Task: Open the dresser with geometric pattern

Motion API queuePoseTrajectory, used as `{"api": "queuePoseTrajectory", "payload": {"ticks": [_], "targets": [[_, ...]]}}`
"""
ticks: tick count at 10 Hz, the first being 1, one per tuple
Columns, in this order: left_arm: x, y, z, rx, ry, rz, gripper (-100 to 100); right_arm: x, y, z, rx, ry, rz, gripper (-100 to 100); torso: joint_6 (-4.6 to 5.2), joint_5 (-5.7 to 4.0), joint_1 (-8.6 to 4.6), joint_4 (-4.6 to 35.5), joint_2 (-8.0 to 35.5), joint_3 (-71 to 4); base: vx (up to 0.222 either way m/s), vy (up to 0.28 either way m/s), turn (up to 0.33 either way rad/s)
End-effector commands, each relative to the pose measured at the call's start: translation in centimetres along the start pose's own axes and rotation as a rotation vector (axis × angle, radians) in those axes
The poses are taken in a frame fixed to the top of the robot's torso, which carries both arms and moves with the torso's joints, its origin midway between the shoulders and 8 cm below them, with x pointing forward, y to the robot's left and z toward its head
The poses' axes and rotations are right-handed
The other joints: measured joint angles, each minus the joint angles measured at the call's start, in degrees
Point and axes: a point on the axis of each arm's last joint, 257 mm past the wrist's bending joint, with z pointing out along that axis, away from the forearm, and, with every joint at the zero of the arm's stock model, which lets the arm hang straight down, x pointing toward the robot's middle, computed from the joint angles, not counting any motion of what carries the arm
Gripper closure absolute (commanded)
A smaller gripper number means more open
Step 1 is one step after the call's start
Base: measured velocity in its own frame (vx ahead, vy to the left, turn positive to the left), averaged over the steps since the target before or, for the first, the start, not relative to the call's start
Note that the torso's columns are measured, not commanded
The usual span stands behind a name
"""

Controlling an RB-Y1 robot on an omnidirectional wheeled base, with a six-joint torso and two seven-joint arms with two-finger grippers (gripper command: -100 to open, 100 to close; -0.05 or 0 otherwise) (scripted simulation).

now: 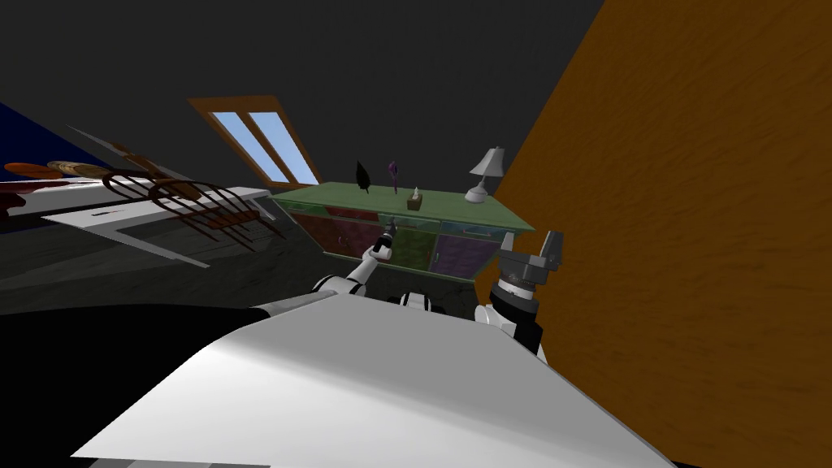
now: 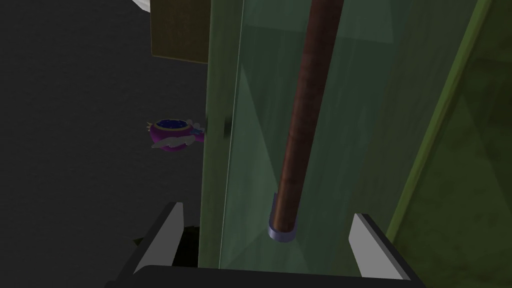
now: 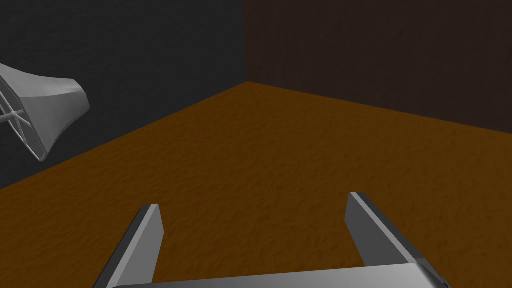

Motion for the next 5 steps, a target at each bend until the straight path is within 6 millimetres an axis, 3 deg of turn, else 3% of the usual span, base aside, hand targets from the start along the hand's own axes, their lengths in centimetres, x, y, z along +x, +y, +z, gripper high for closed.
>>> {"api": "queuePoseTrajectory", "payload": {"ticks": [1, 2, 3, 5], "targets": [[0.7, 0.2, 1.1, -0.014, 0.005, 0.000, -100, 0.0, 0.0, 0.0, 0.000, 0.000, 0.000, 0, 0.01, 0.00, -0.03, -0.04, -0.14, -0.08, -0.011, -0.004, -0.001], [0.5, 1.0, 0.9, -0.030, 0.001, 0.001, -100, 0.0, 0.0, 0.0, 0.000, 0.000, 0.000, 0, 0.00, -0.01, -0.04, -0.07, -0.20, -0.13, 0.000, 0.000, 0.000], [0.2, -0.5, 2.1, 0.000, -0.011, -0.009, -100, 0.0, 0.0, 0.0, 0.000, 0.000, 0.000, 0, -0.01, 0.00, -0.02, -0.06, -0.16, -0.11, -0.063, -0.004, -0.011], [0.9, -0.6, 3.2, -0.013, -0.002, -0.006, -100, 0.0, 0.0, 0.0, 0.000, 0.000, 0.000, 0, 0.01, -0.01, -0.03, 0.07, 0.19, 0.12, -0.071, -0.002, -0.008]]}}
